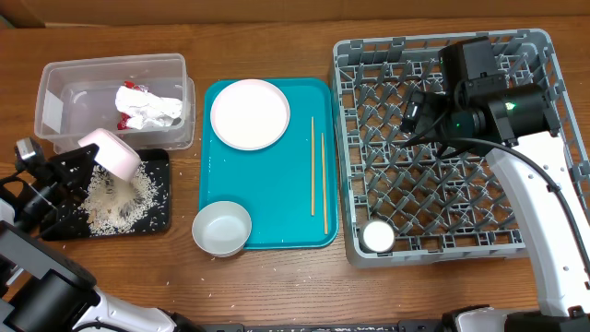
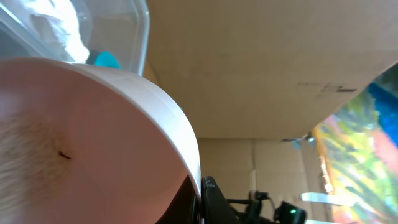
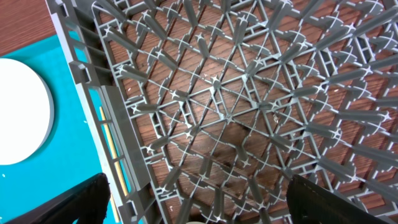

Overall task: Sort waste into correct bins and load items into the dishwasher
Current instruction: 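Tip the pink bowl over the black tray to pour out the rice, then set the emptied pink bowl back on the teal tray with left gripper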

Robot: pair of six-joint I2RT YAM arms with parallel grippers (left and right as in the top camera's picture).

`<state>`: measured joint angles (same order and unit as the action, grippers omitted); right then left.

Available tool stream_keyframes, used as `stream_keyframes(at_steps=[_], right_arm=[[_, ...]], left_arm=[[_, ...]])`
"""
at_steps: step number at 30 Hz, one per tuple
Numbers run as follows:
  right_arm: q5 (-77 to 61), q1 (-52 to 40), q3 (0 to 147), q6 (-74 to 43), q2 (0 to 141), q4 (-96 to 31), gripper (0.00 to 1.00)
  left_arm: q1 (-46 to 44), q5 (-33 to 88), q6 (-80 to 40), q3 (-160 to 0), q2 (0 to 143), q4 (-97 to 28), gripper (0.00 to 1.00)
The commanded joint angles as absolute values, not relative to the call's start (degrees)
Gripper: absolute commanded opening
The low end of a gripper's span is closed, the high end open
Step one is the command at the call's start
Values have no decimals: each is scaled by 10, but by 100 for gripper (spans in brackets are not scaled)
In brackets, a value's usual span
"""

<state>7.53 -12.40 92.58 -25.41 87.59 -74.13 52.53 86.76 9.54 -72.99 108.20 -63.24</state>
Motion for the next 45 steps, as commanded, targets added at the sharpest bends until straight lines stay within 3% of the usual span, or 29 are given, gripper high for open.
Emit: stream_keyframes(at_steps=[1,18,29,33,38,45], right_arm=[[79,-123,938,-250,868,-738,92],[79,-123,938,-250,868,-738,92],[79,-123,938,-250,868,-738,92],[79,-123,938,-250,868,-737,92],[79,-123,938,-250,868,-737,92],[79,-123,938,-250,868,-736,92]], left_arm=[[529,907,67,-728,1087,-637,4],[529,862,60,-728,1086,-649,4],[524,801,102,-737,1080,-687,4],[505,803,170,-769,1048,-750,4],[412,723,183,-855,984,-783,4],[136,365,17,-921,939,-705,4]])
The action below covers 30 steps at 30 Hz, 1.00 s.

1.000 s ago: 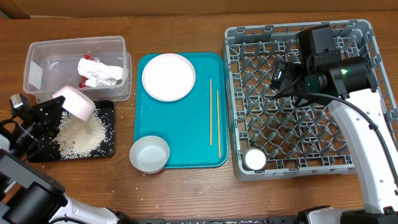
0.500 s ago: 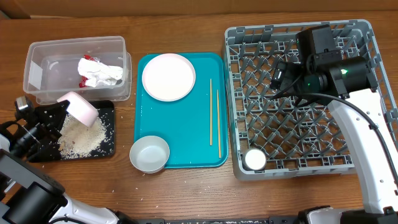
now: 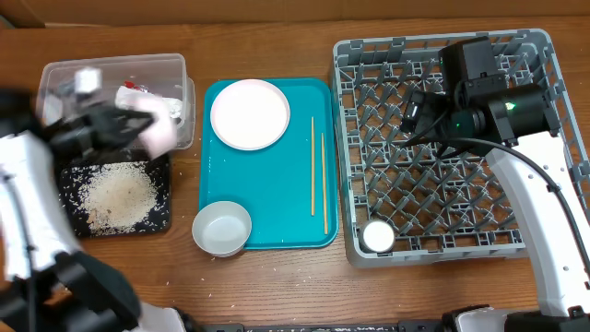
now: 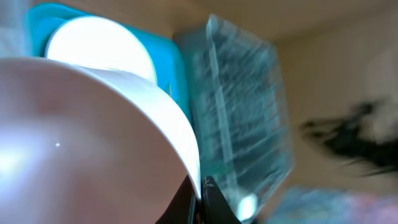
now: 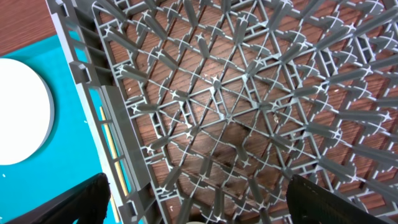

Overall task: Sort waste into correct bins and load items into the dishwasher
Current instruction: 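Set the emptied pink bowl back on the teal tray with left gripper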

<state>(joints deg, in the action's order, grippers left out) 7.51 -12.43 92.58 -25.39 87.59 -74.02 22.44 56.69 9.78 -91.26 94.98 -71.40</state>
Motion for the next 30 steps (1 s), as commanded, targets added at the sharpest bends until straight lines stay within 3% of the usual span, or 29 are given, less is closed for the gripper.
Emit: stream_keyframes(at_steps=[1,4,8,21,25,30], right_arm=[[79,-123,938,-250,868,-736,92],[79,-123,938,-250,868,-736,92],[79,-123,938,-248,868,-736,92],[79,-123,938,-237,868,-735,92],[70,-123,938,-237,868,-731,92],[27,-123,938,-237,868,-710,92]], left_arm=[[92,312,-5,-921,943,-700,4],[-36,168,-58,-921,966,-698,4],[-135,72,-86,-921,1003,-703,4],[-244,53,-90,-920,1115,-710,4],[-248,56,-90,-920,1133,-702,24],[-238,61,-90,-936,1133,-703,34]])
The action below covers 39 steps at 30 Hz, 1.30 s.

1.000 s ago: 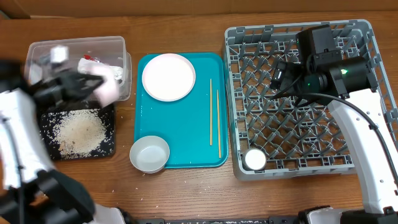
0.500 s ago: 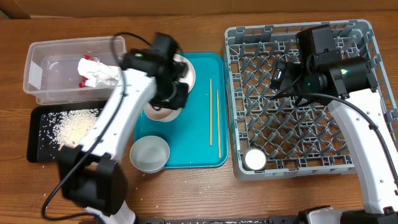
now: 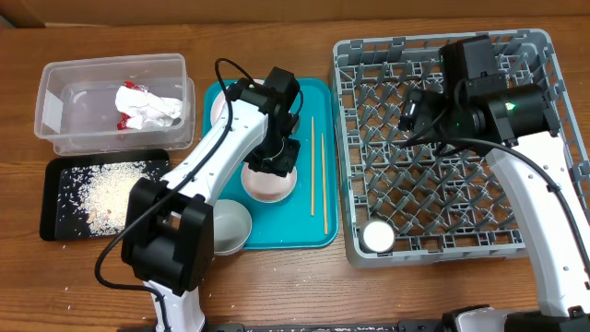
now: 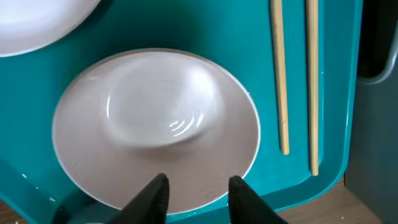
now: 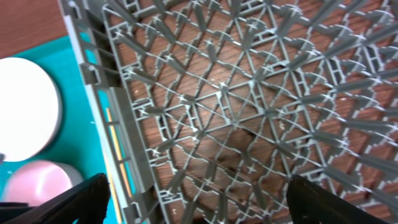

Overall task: Sort waste into correct bins and load items into the dishwasher
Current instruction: 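Set the emptied pink bowl back on the teal tray with left gripper, then retract left arm and grasp the pink bowl with the right gripper, then carry the pink bowl to the rack's back edge and release it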

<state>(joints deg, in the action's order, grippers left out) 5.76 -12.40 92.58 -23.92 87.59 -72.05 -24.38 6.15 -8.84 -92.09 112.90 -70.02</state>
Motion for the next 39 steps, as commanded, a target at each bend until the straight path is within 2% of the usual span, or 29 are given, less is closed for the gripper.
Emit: stream_keyframes(at_steps=[1,7,11,17,27,28,31,32,33,39], right_arm=[[-6,-127,938,-237,869,-693,91],[-70,-190,938,-233,905,-632,87],[-85,-257,938,-238,957,-610,85],[-86,-329,938,-240,1055,-591,80],[-108,-363,938,-240,1185,-548,67],[-112,-364,938,-240,1193,-546,65],[-122,-370,938,-240,1213,-542,62],[-123,-371,938,-240,1215,-542,59],[-123,-371,938,-240,1215,-541,56],[-123,-371,938,-240,1215,-538,12]], left_arm=[[-226,75,-91,-962,1133,-715,35],[-138,122,-93,-1123,1133,-796,42],[-55,132,-93,-1222,1133,-835,55],[33,136,-92,-1260,1133,-841,64],[91,133,-92,-1260,1133,-834,67],[92,129,-92,-1260,1133,-834,69],[93,114,-92,-1260,1133,-835,85],[93,114,-90,-1260,1133,-836,100],[93,114,-90,-1259,1133,-836,100],[93,114,-90,-1259,1133,-836,100]])
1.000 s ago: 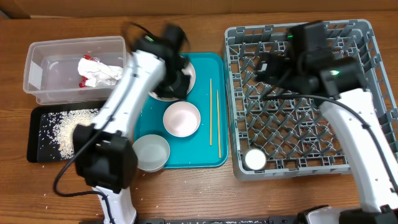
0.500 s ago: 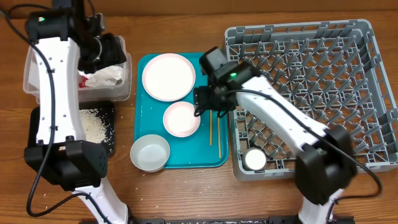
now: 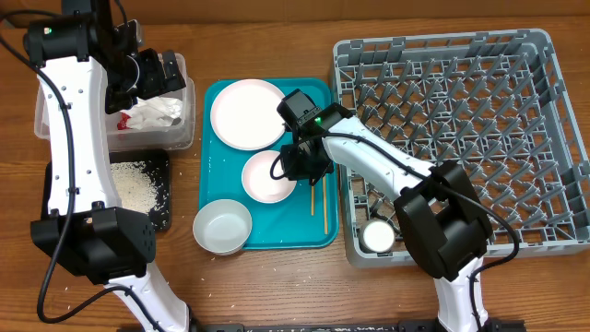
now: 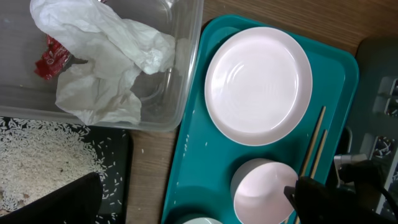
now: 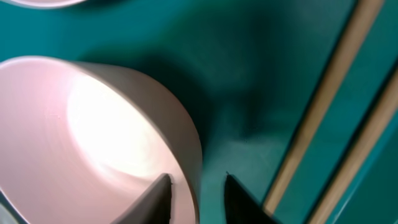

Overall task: Sort waste into correct bins and load items into the dishwasher
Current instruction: 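Carry the pink bowl to the rack's back edge and release it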

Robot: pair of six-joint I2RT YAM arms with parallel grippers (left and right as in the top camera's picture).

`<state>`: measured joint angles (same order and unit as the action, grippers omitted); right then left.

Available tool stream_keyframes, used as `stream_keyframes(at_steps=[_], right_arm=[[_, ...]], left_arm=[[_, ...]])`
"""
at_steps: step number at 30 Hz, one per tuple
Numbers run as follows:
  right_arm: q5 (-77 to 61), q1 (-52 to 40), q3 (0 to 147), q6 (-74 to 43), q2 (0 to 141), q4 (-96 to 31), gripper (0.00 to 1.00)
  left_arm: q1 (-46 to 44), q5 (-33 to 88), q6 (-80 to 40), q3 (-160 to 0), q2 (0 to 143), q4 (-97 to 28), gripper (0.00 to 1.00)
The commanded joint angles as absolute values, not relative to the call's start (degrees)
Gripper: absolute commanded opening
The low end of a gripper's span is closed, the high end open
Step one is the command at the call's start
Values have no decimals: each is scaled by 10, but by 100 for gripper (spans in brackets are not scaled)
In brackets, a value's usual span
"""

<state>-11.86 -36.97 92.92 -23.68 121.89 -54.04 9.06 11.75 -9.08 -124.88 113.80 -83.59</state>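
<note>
A pink bowl (image 3: 267, 177) sits upright on the teal tray (image 3: 221, 157), between a white plate (image 3: 249, 113) and a small grey-white bowl (image 3: 222, 227). My right gripper (image 3: 298, 166) is down at the pink bowl's right rim. In the right wrist view the gripper (image 5: 194, 180) is open, one finger inside the bowl (image 5: 93, 143) and one outside, the wall between them. Two chopsticks (image 5: 317, 106) lie just to its right. My left gripper (image 3: 150, 74) hangs wide open high over the clear bin (image 3: 180, 138); the left wrist view shows nothing between its fingers (image 4: 74, 199).
The grey dish rack (image 3: 461, 120) fills the right side, with a white cup (image 3: 377, 236) in its front left corner. Crumpled white and red waste (image 4: 106, 62) lies in the clear bin. A black tray (image 3: 161, 217) with loose rice sits in front of that bin.
My left gripper has left the pink bowl on the tray and now sits high over the clear bin. My right gripper has moved from over the rack to the bowl's rim.
My left gripper first held the pink bowl tipped over the black tray, rice falling out. Then it held the bowl near the clear bin. Then the bowl stood on the teal tray under my open left gripper. Now my right gripper straddles its rim.
</note>
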Motion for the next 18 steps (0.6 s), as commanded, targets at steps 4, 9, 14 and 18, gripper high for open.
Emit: stream_keyframes(at_steps=[4,9,14,18], right_arm=[[-123,-371,941,-240,1214,-538,4],[-42,-347,1035,-240,1176,-614,4],[135,-314,1185,-240,1125,-696,4],[363,-281,1268,-240,1094,-713,4]], left_arm=[[92,114,-90,-1259,1134,-836,100],[92,114,-90,-1259,1134,-836,100],[91,114,-90,-1259,1133,-836,100],[90,114,-90,-1259,1134,-836,100]])
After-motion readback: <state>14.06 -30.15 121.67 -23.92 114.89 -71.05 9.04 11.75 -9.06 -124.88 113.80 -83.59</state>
